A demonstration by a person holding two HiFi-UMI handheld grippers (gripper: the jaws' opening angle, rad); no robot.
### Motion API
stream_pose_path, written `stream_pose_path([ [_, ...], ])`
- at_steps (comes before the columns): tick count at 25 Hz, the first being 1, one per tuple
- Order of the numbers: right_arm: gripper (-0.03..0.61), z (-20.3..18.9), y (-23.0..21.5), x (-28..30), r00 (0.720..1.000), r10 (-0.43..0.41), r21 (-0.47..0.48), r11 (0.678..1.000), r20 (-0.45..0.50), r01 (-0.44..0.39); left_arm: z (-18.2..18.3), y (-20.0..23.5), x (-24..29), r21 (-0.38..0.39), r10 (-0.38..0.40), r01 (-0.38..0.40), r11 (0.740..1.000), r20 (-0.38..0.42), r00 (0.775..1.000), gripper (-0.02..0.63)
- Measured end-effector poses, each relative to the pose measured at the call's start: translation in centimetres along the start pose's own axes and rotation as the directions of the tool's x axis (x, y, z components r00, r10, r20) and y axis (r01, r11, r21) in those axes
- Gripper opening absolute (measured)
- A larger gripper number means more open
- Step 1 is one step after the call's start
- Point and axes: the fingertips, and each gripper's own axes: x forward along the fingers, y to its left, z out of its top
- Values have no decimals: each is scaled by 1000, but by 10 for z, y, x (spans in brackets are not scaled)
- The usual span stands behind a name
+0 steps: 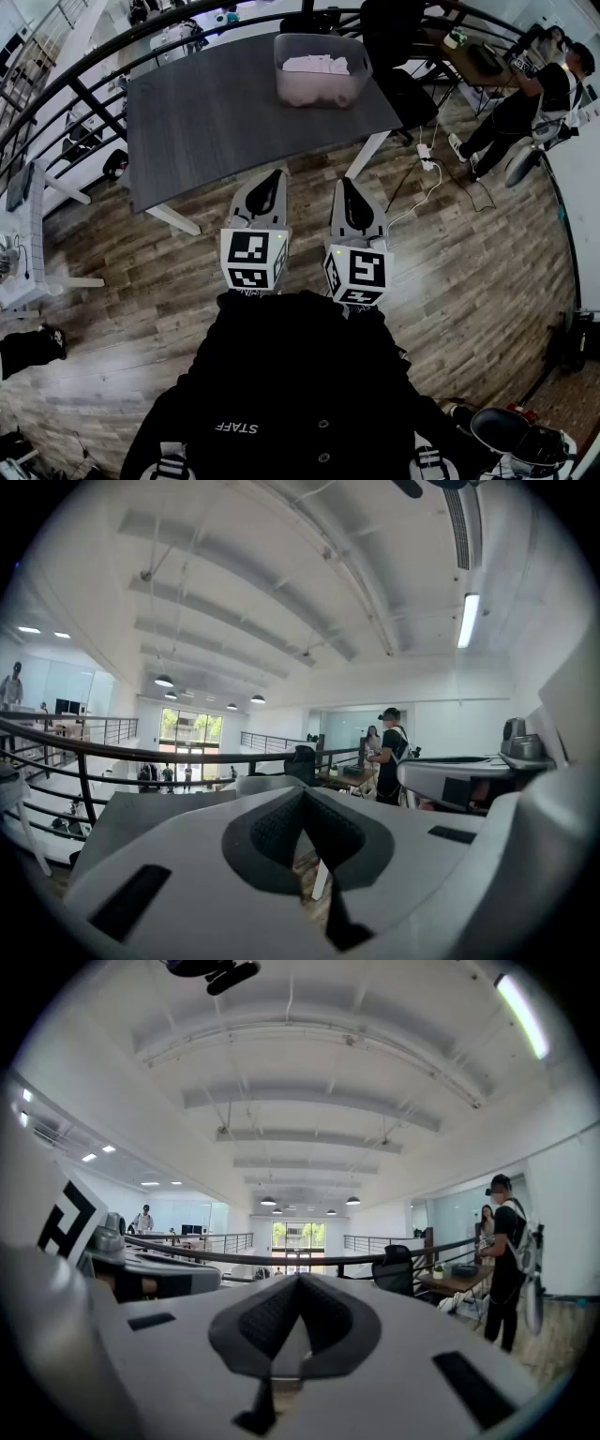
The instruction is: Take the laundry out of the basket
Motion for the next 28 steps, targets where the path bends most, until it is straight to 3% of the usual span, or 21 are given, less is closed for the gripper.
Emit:
stream_pose_path([
  [12, 15, 2, -9, -1, 1000, -1, 68, 998, 26, -1, -5, -5, 4, -3, -3, 3, 1000, -20, 1000, 0],
  [28, 15, -39, -31, -15, 997, 76, 62, 995, -30, -74, -47, -30, 15, -40, 20, -24, 999, -92, 996, 0],
])
